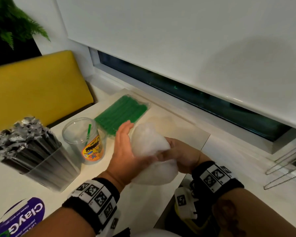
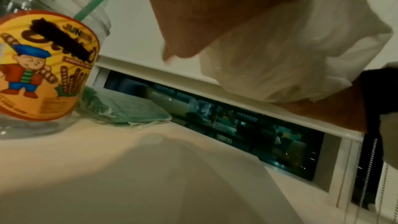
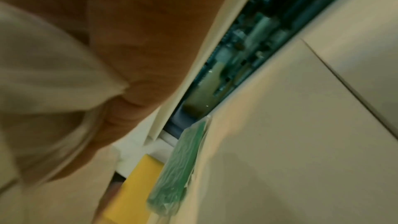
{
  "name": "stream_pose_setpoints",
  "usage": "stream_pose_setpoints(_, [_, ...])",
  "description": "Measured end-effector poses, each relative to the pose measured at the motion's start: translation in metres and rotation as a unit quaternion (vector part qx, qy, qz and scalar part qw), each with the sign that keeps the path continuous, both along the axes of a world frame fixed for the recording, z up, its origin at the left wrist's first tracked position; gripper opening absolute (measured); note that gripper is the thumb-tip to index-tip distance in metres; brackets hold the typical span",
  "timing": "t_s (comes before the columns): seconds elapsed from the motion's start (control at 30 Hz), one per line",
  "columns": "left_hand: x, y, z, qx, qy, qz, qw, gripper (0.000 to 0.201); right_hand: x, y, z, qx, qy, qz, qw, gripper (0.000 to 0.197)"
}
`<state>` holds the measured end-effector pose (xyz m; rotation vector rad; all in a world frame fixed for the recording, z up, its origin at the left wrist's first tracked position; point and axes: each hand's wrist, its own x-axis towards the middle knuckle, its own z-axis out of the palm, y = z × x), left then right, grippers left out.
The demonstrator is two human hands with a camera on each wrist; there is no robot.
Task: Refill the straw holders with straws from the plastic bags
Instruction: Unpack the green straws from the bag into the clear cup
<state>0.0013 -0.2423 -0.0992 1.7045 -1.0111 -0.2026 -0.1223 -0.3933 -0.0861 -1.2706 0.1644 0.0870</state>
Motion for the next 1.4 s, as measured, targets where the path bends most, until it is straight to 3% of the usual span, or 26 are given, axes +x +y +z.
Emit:
stream_pose_setpoints(0.07, [-0.001, -0.009, -0.007, 0.044, 0.215, -0.084, 0.972, 0.098, -0.002, -0.002, -0.002, 0.055, -0.029, -0.020, 0.998, 0.040])
stream_pose_setpoints(0.1, [0.000, -0.015, -0.009, 0.067, 0.245, -0.087, 0.963, 0.080, 0.000, -0.002, -0.004, 0.063, -0.030, -0.047, 0.996, 0.037])
stream_pose_setpoints(0.17, [0.005, -0.031, -0.010, 0.104, 0.206, -0.037, 0.972, 0.052, 0.007, -0.009, -0.011, 0.028, 0.008, -0.145, 0.989, 0.040])
stream_pose_setpoints(0.2, [0.010, -0.039, -0.010, 0.120, 0.178, -0.018, 0.977, 0.049, 0.011, -0.016, -0.015, 0.011, 0.042, -0.199, 0.979, 0.048])
stream_pose_setpoints(0.27, [0.021, -0.054, -0.013, 0.156, 0.142, -0.004, 0.978, 0.062, 0.019, -0.033, -0.019, -0.024, 0.071, -0.266, 0.961, 0.060])
stream_pose_setpoints(0.33, [0.036, -0.069, -0.022, 0.191, 0.096, 0.018, 0.977, 0.079, 0.027, -0.052, -0.021, -0.066, 0.047, -0.314, 0.946, 0.055])
stream_pose_setpoints(0.4, [0.053, -0.082, -0.035, 0.243, 0.017, 0.070, 0.967, 0.079, 0.031, -0.072, -0.028, -0.162, 0.053, -0.402, 0.900, 0.049])
stream_pose_setpoints(0.47, [0.071, -0.090, -0.042, 0.326, -0.087, 0.119, 0.934, 0.080, 0.028, -0.090, -0.043, -0.276, 0.138, -0.471, 0.826, 0.051])
stream_pose_setpoints(0.5, [0.081, -0.093, -0.046, 0.381, -0.122, 0.123, 0.908, 0.083, 0.024, -0.093, -0.052, -0.290, 0.187, -0.491, 0.800, 0.051])
stream_pose_setpoints(0.63, [0.109, -0.105, -0.058, 0.549, -0.150, 0.097, 0.816, 0.096, 0.006, -0.102, -0.090, -0.274, 0.293, -0.494, 0.771, 0.061])
stream_pose_setpoints(0.77, [0.117, -0.110, -0.069, 0.581, -0.143, 0.111, 0.794, 0.094, -0.004, -0.104, -0.085, -0.306, 0.271, -0.518, 0.752, 0.091])
stream_pose_setpoints(0.83, [0.115, -0.112, -0.071, 0.571, -0.167, 0.122, 0.794, 0.084, -0.013, -0.101, -0.077, -0.460, 0.210, -0.483, 0.715, 0.103])
stream_pose_setpoints(0.93, [0.113, -0.115, -0.071, 0.553, -0.179, 0.114, 0.805, 0.064, -0.014, -0.102, -0.072, -0.692, 0.122, -0.325, 0.633, 0.090])
stream_pose_setpoints(1.0, [0.110, -0.117, -0.070, 0.558, -0.169, 0.093, 0.807, 0.059, -0.008, -0.105, -0.069, -0.743, 0.112, -0.236, 0.616, 0.079])
stream_pose_setpoints(1.1, [0.101, -0.117, -0.066, 0.564, -0.184, 0.065, 0.803, 0.054, 0.001, -0.110, -0.070, -0.780, 0.170, -0.093, 0.595, 0.069])
stream_pose_setpoints(1.17, [0.095, -0.116, -0.065, 0.565, -0.194, 0.047, 0.801, 0.055, 0.004, -0.109, -0.079, -0.773, 0.224, -0.013, 0.593, 0.071])
stream_pose_setpoints(1.23, [0.088, -0.113, -0.065, 0.556, -0.191, 0.036, 0.808, 0.055, 0.005, -0.108, -0.087, -0.746, 0.271, 0.007, 0.609, 0.074])
stream_pose_setpoints(1.4, [0.070, -0.104, -0.063, 0.489, -0.140, 0.015, 0.861, 0.043, 0.009, -0.113, -0.078, -0.701, 0.279, -0.075, 0.652, 0.082])
